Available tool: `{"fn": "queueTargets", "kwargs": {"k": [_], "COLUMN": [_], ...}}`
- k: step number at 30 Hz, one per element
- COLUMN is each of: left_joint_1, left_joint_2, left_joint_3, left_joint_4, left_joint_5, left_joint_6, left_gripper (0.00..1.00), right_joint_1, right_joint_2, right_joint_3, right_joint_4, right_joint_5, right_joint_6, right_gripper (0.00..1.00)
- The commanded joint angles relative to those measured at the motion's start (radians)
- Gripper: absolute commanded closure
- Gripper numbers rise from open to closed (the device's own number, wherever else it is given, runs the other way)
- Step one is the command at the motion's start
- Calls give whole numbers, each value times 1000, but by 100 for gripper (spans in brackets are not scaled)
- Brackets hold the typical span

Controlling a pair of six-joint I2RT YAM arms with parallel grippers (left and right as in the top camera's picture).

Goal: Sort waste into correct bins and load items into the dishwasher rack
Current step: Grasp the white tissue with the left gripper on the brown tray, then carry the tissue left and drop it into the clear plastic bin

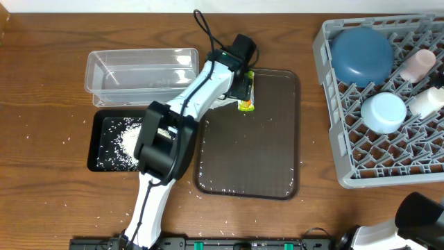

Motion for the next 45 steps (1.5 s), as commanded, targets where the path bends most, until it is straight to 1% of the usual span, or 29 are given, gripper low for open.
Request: {"fn": "queueTargets", "kwargs": {"k": [1,6,7,8,9,11,12,14,17,22,28,32,35,41,45], "left_joint_1": [0,0,0,0,0,0,0,0,0,3,35,94,153,278,341], "left_joint_2": [12,6,2,-7,-17,-48,-65,-105,-169,-249,-298,-315,-314,-313,-313], "left_joint_3": [-2,-2,-2,-2,-2,-2,-2,-2,-2,-2,-2,-2,-2,-2,-2], "left_joint_4": [-5,-14,-18,-24,-28,-33,-35,-43,-56,-64,-46,-32,-24,-18,-17], "left_joint_5": [12,13,13,16,21,58,76,112,128,116,39,-25,-47,-48,-48], "left_joint_6": [13,13,13,12,12,9,9,8,-22,-26,-43,-132,-196,-257,-269], "left_gripper": [26,54,60,69,75,81,81,88,93,94,94,94,94,94,94], "right_joint_1": [-5,-5,-5,-5,-5,-5,-5,-5,-5,-5,-5,-5,-5,-5,-5], "right_joint_2": [6,6,6,6,6,6,6,6,6,6,6,6,6,6,6], "right_joint_3": [-2,-2,-2,-2,-2,-2,-2,-2,-2,-2,-2,-2,-2,-2,-2], "right_joint_4": [-1,-1,-1,-1,-1,-1,-1,-1,-1,-1,-1,-1,-1,-1,-1], "right_joint_5": [7,7,7,7,7,7,7,7,7,7,7,7,7,7,7], "right_joint_6": [-8,-8,-9,-8,-8,-8,-8,-8,-8,-8,-8,-8,-8,-8,-8], "right_gripper": [1,1,1,1,1,1,1,1,1,1,1,1,1,1,1]}}
